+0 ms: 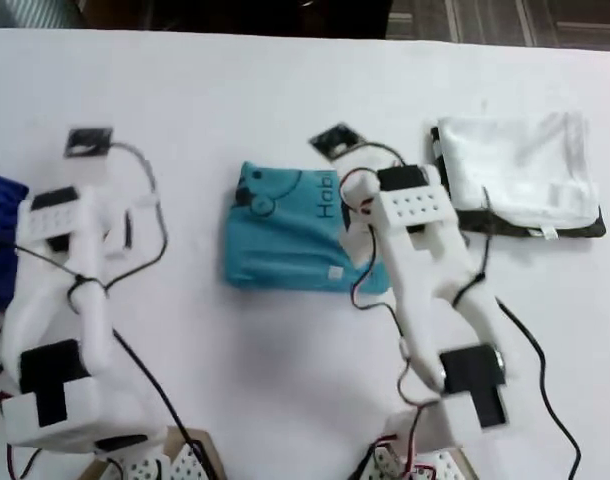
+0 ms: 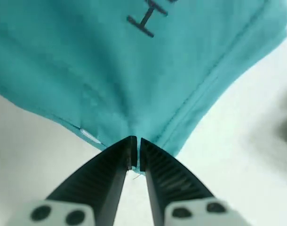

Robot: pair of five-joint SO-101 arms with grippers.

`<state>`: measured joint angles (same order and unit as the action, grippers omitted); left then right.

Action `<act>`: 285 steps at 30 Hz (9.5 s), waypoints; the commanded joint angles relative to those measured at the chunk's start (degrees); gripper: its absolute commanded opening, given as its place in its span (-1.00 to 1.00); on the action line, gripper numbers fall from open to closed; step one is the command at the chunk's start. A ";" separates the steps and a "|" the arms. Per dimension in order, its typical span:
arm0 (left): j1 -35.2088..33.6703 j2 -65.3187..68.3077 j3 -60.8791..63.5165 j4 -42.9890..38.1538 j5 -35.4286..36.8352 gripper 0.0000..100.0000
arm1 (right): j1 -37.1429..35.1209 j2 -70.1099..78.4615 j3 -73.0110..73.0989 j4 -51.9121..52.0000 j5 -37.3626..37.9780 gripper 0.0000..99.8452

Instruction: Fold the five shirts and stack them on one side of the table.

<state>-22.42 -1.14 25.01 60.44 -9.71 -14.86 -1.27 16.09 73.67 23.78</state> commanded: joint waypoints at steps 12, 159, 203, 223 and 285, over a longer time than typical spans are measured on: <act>26.90 22.95 -49.80 21.36 12.75 -0.95 | 8.84 -21.85 26.55 -15.96 -6.95 -0.96; 33.85 -1.67 -2.33 8.00 34.11 -0.94 | 4.35 40.84 -50.81 1.01 -14.07 -0.96; 28.57 -2.11 -9.54 15.38 34.11 -0.94 | 4.44 49.71 -63.65 5.76 -13.80 -0.96; 29.71 -1.67 8.31 -3.60 36.13 -0.94 | 4.35 49.98 -63.38 4.62 -13.71 -0.96; 21.89 37.19 -39.60 1.67 34.11 -0.94 | 3.38 -4.97 21.45 -22.90 -10.81 -0.96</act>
<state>-0.26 36.31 -12.97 61.58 24.48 -11.60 -3.12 37.80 50.99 12.53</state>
